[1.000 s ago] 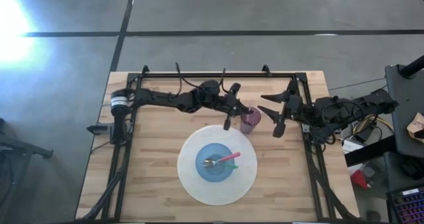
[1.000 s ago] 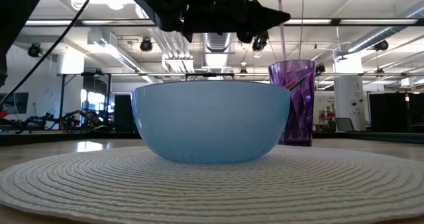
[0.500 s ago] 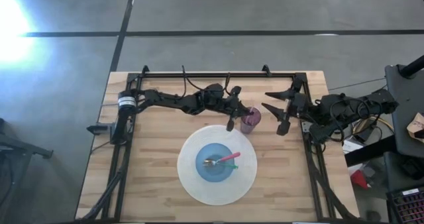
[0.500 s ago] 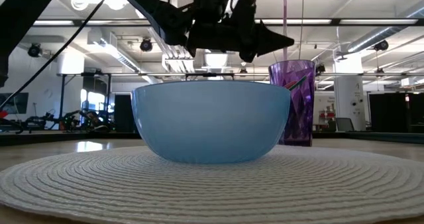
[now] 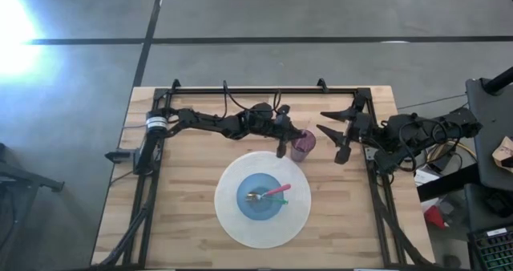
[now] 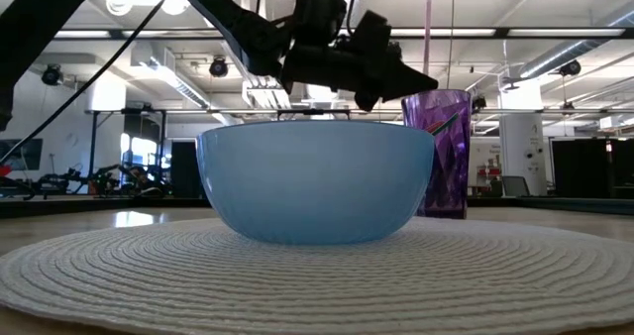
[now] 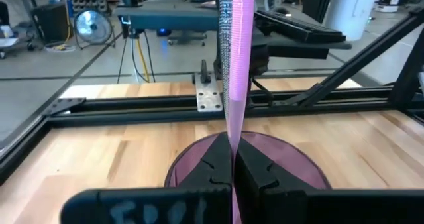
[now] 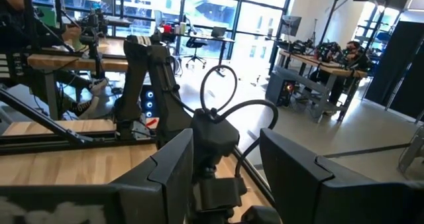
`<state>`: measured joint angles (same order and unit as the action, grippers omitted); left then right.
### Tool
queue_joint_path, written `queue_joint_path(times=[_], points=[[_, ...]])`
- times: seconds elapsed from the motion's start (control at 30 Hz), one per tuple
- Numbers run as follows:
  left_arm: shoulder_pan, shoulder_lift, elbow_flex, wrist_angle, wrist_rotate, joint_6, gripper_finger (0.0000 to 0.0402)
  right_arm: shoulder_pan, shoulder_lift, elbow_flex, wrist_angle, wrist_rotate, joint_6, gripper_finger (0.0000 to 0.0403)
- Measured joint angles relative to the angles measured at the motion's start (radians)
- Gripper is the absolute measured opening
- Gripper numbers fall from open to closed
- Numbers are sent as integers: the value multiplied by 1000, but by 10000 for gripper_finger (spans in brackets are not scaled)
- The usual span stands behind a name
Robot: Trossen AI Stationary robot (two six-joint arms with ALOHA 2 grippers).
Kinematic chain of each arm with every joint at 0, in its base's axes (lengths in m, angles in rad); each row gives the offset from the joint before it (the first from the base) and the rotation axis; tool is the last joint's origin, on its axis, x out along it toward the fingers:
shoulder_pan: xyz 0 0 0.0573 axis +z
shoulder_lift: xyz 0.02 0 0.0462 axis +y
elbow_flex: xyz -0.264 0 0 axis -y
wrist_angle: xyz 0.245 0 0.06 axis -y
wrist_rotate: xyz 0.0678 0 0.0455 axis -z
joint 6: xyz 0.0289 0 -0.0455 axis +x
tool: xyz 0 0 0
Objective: Pick & Place Utensil
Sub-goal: Put the purple straw into the purple cup
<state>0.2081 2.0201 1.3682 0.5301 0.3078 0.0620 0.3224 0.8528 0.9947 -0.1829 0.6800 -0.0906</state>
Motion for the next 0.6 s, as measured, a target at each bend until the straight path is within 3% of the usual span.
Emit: queue_joint_path(times=[0.6], points=[[0,0,0,-41,-4,-47,5,0,0,0,0,0,0,169]])
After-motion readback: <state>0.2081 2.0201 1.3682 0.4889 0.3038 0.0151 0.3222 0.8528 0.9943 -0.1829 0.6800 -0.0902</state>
